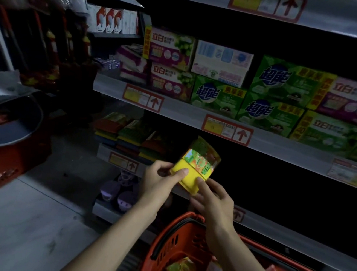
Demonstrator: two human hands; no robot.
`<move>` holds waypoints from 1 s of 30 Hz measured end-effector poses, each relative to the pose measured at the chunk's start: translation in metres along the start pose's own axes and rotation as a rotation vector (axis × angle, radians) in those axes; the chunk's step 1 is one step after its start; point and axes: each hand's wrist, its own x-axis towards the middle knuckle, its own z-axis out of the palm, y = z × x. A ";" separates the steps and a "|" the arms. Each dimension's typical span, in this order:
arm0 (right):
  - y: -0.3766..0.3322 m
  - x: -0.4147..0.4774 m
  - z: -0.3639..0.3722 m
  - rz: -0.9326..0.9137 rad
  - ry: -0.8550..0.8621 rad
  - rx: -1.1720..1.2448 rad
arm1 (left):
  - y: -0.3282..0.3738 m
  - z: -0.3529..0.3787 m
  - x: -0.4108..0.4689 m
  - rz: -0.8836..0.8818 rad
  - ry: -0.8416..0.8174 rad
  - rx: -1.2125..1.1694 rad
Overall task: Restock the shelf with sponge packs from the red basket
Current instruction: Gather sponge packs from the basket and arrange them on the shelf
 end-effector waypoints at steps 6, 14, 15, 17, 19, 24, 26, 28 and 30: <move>0.012 0.018 0.016 -0.113 0.069 -0.054 | -0.009 0.004 0.017 0.032 0.027 0.081; 0.023 0.032 0.026 -0.044 -0.076 -0.119 | -0.009 0.009 0.034 -0.010 0.014 0.104; 0.023 0.035 0.026 -0.039 -0.085 -0.141 | -0.009 0.009 0.034 -0.005 0.009 0.104; 0.023 0.039 0.028 -0.039 -0.082 -0.204 | -0.009 0.010 0.035 -0.003 0.008 0.119; 0.022 0.040 0.030 -0.074 -0.073 -0.276 | -0.009 0.012 0.035 -0.008 0.016 0.130; 0.016 0.042 0.034 -0.106 -0.089 -0.409 | -0.008 0.015 0.034 -0.016 0.050 0.213; 0.013 0.041 0.034 -0.096 -0.095 -0.434 | -0.008 0.015 0.034 -0.025 0.058 0.237; 0.013 0.044 0.034 -0.116 -0.091 -0.468 | -0.008 0.015 0.034 -0.036 0.069 0.237; 0.014 0.046 0.034 -0.128 -0.079 -0.494 | -0.008 0.015 0.033 -0.043 0.084 0.219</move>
